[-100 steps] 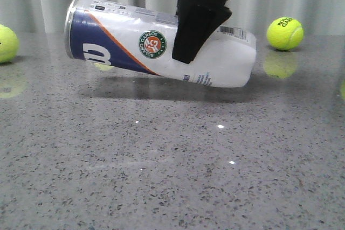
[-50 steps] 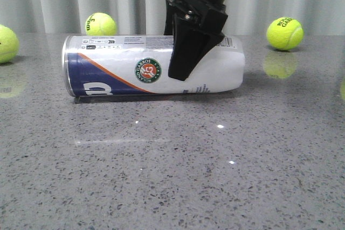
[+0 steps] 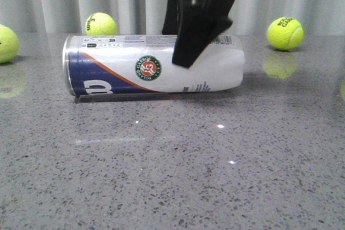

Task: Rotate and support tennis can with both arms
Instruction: 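Lower the can onto the table and open the right gripper, then withdraw the right gripper upward away from the can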

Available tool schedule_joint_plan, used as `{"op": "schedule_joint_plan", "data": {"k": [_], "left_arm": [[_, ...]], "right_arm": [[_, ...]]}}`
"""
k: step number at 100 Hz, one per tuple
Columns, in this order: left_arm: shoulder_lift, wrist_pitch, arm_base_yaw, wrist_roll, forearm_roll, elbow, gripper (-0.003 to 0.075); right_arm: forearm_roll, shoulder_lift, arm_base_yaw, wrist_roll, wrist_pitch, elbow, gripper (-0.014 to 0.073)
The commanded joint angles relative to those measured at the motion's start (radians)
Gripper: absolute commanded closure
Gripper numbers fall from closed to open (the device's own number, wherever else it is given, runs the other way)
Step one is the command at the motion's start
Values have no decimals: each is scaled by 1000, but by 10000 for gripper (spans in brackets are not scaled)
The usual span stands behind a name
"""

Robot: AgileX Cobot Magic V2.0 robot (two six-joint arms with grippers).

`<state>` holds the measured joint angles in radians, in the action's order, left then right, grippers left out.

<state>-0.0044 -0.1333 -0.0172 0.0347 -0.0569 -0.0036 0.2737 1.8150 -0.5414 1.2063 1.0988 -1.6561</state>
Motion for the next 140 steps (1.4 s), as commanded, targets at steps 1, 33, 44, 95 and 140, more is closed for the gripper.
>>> {"op": "schedule_joint_plan", "data": {"k": [1, 33, 44, 95, 140], "left_arm": [[-39, 76, 2, 1, 2, 48, 741], [-39, 76, 2, 1, 2, 48, 741], [-39, 76, 2, 1, 2, 48, 741], [-39, 76, 2, 1, 2, 48, 741], [-39, 76, 2, 1, 2, 48, 741]], "right_arm": [[17, -109, -1, -22, -3, -34, -61], [14, -225, -1, -596, 102, -33, 522], [14, -229, -1, -722, 140, -30, 650], [14, -566, 191, -990, -322, 507, 650], [-6, -1056, 330, -990, -680, 992, 650]]}}
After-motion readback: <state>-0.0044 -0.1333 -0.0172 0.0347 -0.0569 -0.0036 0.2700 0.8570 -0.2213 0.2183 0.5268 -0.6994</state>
